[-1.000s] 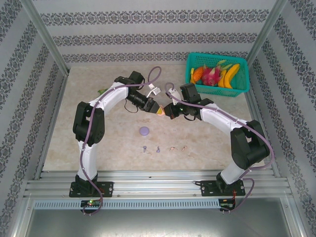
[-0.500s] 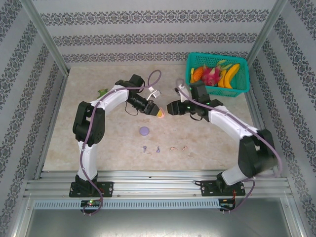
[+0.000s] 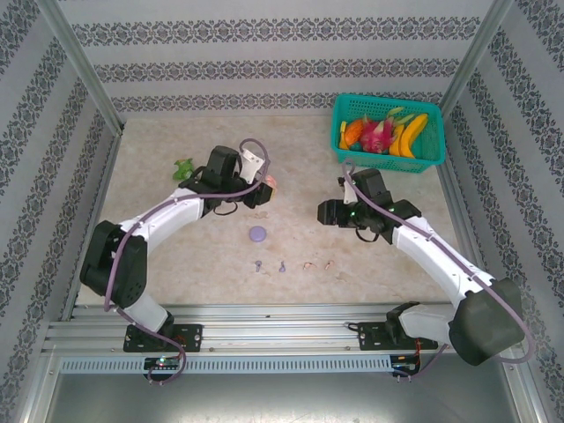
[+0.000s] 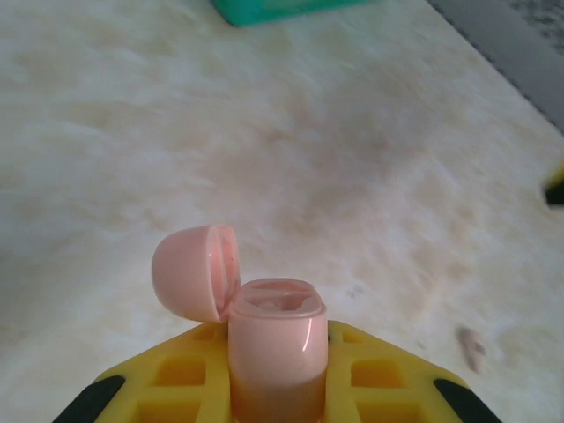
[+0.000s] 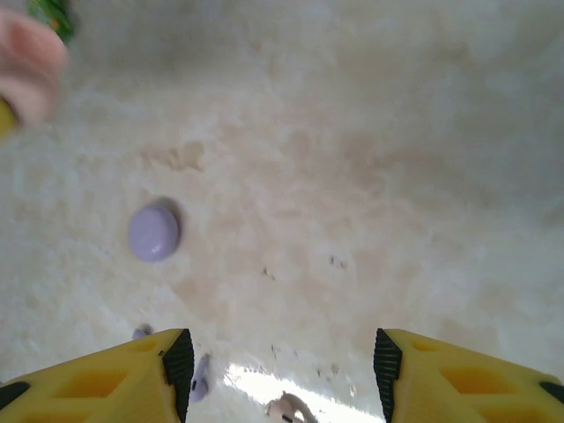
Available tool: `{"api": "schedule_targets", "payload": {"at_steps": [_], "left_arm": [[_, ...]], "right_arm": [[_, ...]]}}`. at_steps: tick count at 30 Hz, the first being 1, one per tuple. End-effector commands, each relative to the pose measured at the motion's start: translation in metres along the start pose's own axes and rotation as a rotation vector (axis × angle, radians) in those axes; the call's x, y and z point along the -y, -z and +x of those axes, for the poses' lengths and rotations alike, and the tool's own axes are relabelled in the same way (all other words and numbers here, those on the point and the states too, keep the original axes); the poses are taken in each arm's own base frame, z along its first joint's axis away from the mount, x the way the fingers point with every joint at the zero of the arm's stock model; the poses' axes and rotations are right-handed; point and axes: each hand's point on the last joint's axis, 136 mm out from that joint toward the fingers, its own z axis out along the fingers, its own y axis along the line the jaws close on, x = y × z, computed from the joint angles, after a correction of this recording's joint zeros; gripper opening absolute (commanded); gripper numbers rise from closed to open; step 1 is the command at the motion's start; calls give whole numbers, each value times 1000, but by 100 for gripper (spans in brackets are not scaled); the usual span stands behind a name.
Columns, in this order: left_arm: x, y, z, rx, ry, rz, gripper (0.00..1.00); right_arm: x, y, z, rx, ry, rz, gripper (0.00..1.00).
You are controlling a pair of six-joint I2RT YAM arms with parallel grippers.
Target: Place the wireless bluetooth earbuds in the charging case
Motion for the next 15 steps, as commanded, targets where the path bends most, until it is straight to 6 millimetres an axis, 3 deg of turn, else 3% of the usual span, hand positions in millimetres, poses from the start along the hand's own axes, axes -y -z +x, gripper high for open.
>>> {"api": "schedule_targets", "payload": {"at_steps": [1,6,10,15], "left_arm": [[-24,11,-38,253,9,-174,0],[-4,42,-54,555,-53,-146,0],[4,62,-60,640,-113,-148,0],[23,81,-68,719,-192,-98,0]], "right_arm": [[5,-3,26,-48,-55,78,59],[-8,-21,59,-146,109,90,61],[-15,-33,90,-239,275,67,62],[-14,-49,117,-330,351,63,63]]}}
